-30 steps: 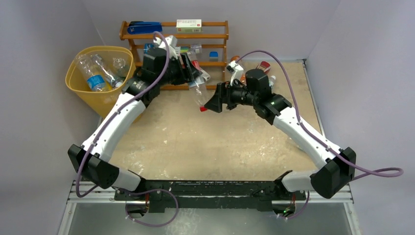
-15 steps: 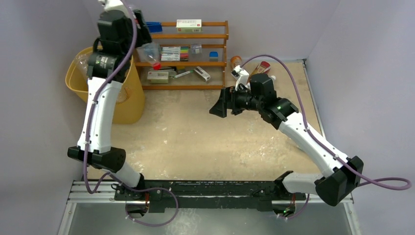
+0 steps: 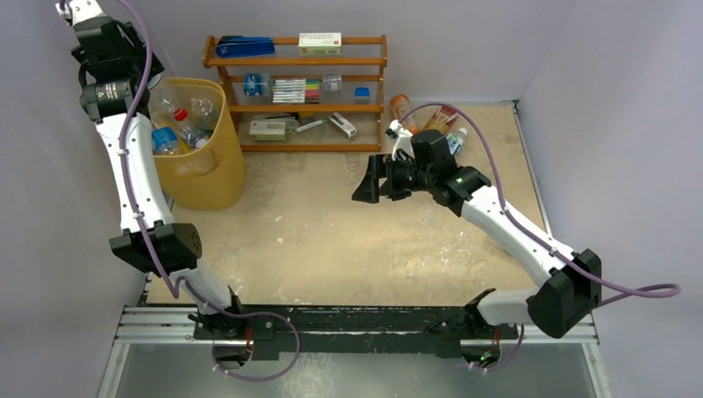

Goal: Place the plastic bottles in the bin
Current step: Place the plastic bottle in the trash bin.

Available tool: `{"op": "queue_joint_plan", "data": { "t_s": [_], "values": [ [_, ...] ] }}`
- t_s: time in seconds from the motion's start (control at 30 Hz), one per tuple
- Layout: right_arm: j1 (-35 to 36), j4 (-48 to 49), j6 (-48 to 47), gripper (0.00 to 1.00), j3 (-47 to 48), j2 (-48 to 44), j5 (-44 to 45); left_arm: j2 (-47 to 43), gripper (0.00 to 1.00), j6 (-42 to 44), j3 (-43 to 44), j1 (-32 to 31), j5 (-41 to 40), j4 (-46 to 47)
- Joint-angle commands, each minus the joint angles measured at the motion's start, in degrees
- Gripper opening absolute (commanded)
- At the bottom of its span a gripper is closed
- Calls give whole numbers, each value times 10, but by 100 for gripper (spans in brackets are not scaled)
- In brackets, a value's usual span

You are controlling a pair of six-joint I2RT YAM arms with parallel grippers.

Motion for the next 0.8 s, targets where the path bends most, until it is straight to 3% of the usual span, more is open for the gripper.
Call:
{"op": "queue_joint_plan", "data": {
  "t_s": [0.0,0.2,0.6,0.77],
  "values": [
    [3,27,12,94,7,14,-17,8,65,6,-6,16,24,35],
    [9,40,20,94,9,34,-17,-9,66,3,-89,16,42,57],
    [24,50,25,94,20,58,-14,-23,72,-7,-134,15,85,13],
    [27,53,25,94,21,60,-13,-33,86,-21,-128,15,88,5]
  ]
}}
